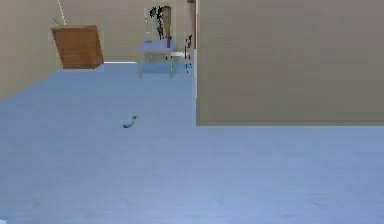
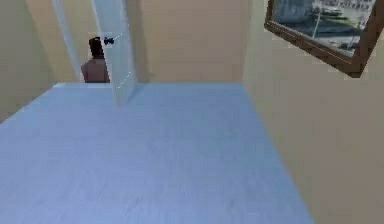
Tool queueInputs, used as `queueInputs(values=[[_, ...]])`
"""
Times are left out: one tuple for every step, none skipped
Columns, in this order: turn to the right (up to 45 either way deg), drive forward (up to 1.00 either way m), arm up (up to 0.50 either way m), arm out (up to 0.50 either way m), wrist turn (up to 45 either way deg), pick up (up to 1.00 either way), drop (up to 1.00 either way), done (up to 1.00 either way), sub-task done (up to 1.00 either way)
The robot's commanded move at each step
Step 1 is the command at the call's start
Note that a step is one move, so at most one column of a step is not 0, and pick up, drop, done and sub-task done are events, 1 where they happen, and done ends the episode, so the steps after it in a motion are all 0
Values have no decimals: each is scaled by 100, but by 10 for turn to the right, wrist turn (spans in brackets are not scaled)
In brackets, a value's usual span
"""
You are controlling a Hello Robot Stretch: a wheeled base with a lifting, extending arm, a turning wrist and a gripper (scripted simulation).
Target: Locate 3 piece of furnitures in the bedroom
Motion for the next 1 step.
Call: queueInputs(values=[[-450, 0, 0, 0, 0, 0, 0, 0, 0]])
